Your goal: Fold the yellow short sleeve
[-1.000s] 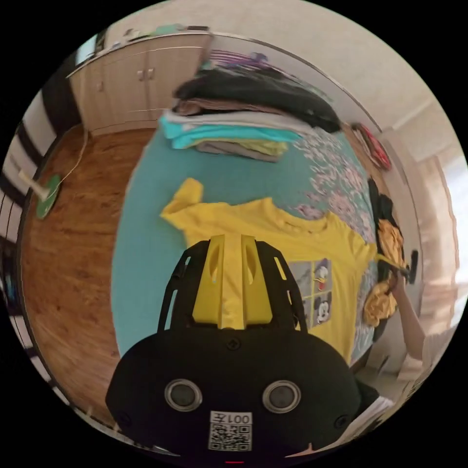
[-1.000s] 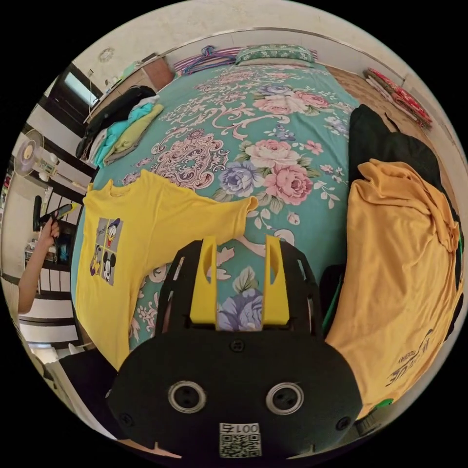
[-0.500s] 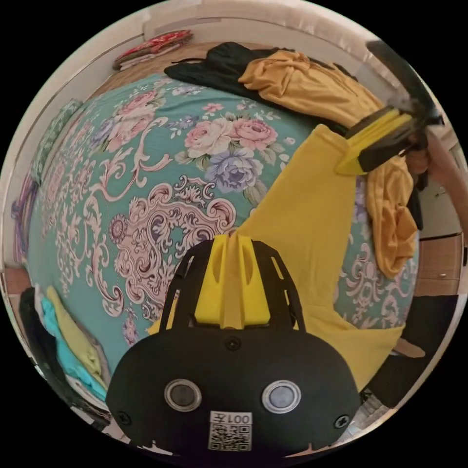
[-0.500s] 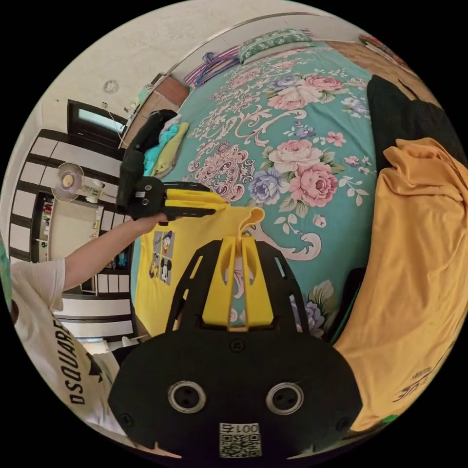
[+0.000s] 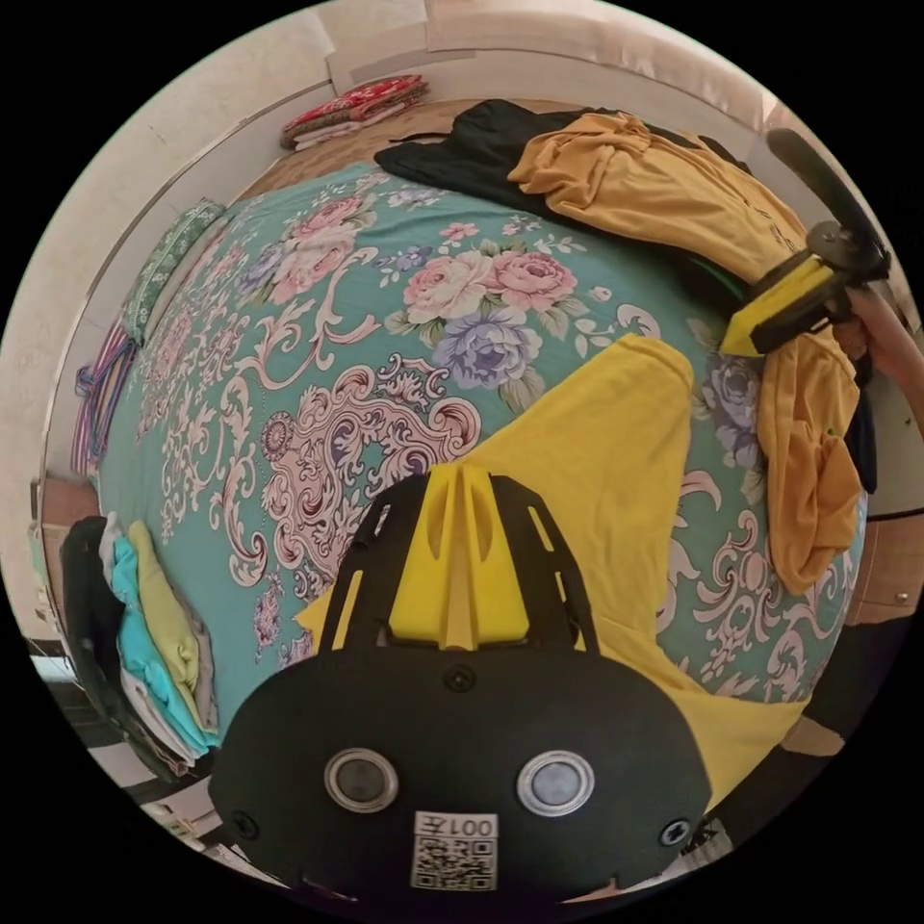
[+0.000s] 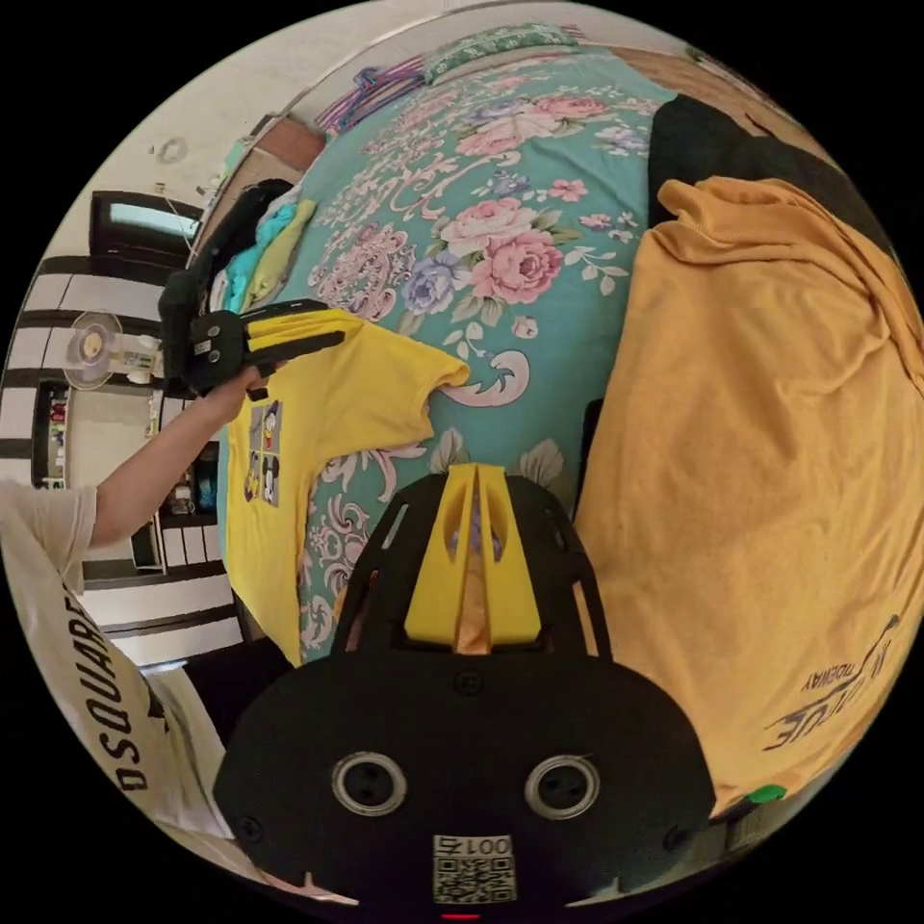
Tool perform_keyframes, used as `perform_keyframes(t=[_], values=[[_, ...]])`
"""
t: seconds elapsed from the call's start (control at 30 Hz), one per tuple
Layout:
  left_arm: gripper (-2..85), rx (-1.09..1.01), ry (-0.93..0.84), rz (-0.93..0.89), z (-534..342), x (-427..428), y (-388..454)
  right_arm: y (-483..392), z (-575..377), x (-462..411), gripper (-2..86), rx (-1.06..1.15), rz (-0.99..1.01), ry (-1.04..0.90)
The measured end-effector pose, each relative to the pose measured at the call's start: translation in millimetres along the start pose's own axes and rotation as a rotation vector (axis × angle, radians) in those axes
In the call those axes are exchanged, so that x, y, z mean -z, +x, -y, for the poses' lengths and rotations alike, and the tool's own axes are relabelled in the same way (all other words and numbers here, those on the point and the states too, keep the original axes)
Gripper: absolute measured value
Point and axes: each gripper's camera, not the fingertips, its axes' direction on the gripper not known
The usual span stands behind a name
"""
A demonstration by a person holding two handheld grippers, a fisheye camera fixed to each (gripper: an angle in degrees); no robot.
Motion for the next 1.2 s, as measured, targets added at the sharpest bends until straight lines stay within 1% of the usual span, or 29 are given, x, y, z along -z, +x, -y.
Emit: perform_keyframes(t=[0.03,0.1,0.17,0.3,0.4,0.47,0.5,0.57,0.63,0.73,0.8,0.9,0.97,1.0,1.03,1.13,1.2], values=[[-0.9,0.016,-0.004,0.012,4.7,0.1,3.1,-6.5,-8.1,1.9,4.5,0.026,0.033,0.058],[-0.9,0.047,-0.012,0.028,12.1,-0.3,5.8,-19.4,-14.6,-2.3,8.3,0.089,0.059,0.111],[-0.9,0.069,-0.015,0.048,20.0,-1.4,6.8,-32.6,-13.4,-12.5,10.3,0.139,0.042,0.121],[-0.9,0.131,-0.051,0.059,40.7,-15.8,-2.3,-55.8,-0.1,-39.9,10.0,0.203,-0.065,0.129],[-0.9,0.192,-0.056,0.131,51.7,-21.8,-14.5,-66.9,5.3,-46.4,8.9,0.243,-0.126,0.155],[-0.8,0.234,-0.041,0.101,57.8,-23.1,-23.0,-68.0,6.7,-48.0,7.9,0.255,-0.110,0.156],[-0.7,0.254,-0.022,0.046,62.7,-23.5,-27.1,-68.2,6.1,-48.6,6.4,0.276,-0.077,0.152],[-0.4,0.208,0.033,-0.065,73.7,-22.7,-25.8,-67.9,3.9,-49.2,4.9,0.296,-0.033,0.141],[2.4,0.034,0.094,-0.229,95.7,-25.5,-13.5,-67.2,0.5,-52.0,3.3,0.322,-0.043,0.119],[9.3,-0.153,0.057,-0.391,130.8,-43.3,1.4,-60.2,1.5,-51.2,2.2,0.324,-0.006,0.079],[10.7,-0.262,0.011,-0.438,149.9,-55.6,10.7,-53.8,4.9,-48.2,1.9,0.301,0.030,0.019],[4.8,-0.384,-0.046,-0.324,166.2,-60.6,15.7,-43.1,10.1,-36.0,1.6,0.236,0.070,-0.055],[1.8,-0.414,-0.051,-0.416,169.8,-60.0,13.6,-34.2,13.1,-29.5,1.5,0.187,0.090,-0.077],[1.0,-0.429,-0.046,-0.515,170.7,-59.7,13.4,-28.0,15.4,-27.7,1.5,0.164,0.117,-0.088],[1.0,-0.422,-0.036,-0.568,171.0,-60.4,13.9,-21.7,17.8,-27.9,1.5,0.143,0.146,-0.092],[2.5,-0.423,-0.070,-0.544,172.2,-71.3,20.2,-9.0,22.7,-38.1,1.6,0.114,0.155,-0.100],[3.1,-0.415,-0.064,-0.567,173.9,-75.7,21.4,-4.2,25.0,-46.1,1.6,0.111,0.137,-0.113]])
